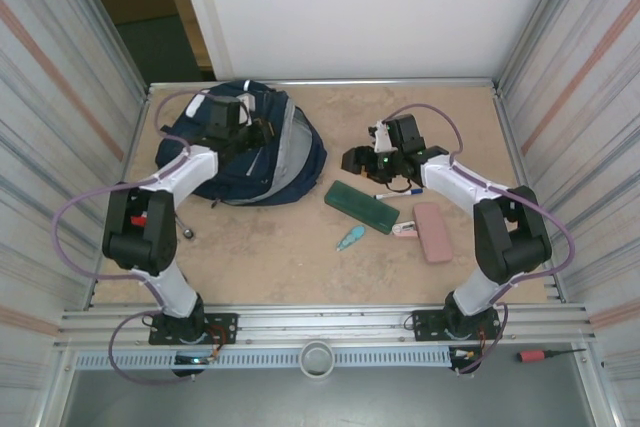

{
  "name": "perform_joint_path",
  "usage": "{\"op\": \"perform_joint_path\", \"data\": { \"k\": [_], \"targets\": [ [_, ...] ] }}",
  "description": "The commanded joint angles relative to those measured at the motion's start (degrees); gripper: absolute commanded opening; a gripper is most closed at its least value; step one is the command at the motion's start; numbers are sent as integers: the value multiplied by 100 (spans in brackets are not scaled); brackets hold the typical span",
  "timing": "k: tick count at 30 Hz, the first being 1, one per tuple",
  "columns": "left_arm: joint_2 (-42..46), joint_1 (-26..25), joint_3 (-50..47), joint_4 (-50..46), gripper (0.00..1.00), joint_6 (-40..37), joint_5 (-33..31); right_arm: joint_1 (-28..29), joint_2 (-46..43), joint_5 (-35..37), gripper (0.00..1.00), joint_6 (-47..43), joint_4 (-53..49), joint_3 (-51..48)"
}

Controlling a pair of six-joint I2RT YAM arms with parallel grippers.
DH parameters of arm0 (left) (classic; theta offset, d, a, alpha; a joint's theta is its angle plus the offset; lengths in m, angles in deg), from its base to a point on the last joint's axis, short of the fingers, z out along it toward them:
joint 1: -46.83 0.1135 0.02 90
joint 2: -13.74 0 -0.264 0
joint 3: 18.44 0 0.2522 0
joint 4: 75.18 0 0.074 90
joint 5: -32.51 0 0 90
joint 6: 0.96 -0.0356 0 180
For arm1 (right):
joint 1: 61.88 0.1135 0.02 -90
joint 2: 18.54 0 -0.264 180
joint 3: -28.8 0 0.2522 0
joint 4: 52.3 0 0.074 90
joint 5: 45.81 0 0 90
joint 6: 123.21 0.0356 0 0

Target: Pack the student bag

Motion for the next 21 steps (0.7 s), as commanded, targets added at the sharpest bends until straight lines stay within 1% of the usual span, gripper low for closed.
{"op": "perform_joint_path", "data": {
  "k": [1,5,8,9,10,11,14,15,17,19,21],
  "targets": [
    [-297,-230,391,816,0,709,-443,21,-343,201,66,-226,-181,-153],
    [-824,-596,981,1012,0,1080,-587,7,-452,356,66,-280,-242,-224],
    [-1163,-872,1482,954,0,1119,-557,4,-447,375,66,-273,-205,-226],
    [-1236,-927,1602,925,5,1074,-455,13,-429,362,66,-258,-192,-226],
    [-1286,-968,1708,947,15,1015,-299,18,-411,349,66,-240,-146,-226],
    [-1299,-976,1779,923,22,887,-144,36,-384,340,66,-220,-90,-226],
    [-1059,-893,1782,529,41,297,86,244,-240,467,66,-213,0,-130],
    [-897,-842,1682,415,45,71,117,347,-157,517,66,-227,30,-60],
    [-439,-699,1186,249,53,-365,72,621,112,578,66,-223,108,174],
    [99,-519,559,87,58,-639,-165,864,451,550,66,-227,175,478],
    [618,-282,-167,-6,62,-739,-395,1077,828,606,66,-235,195,828]
  ]
}}
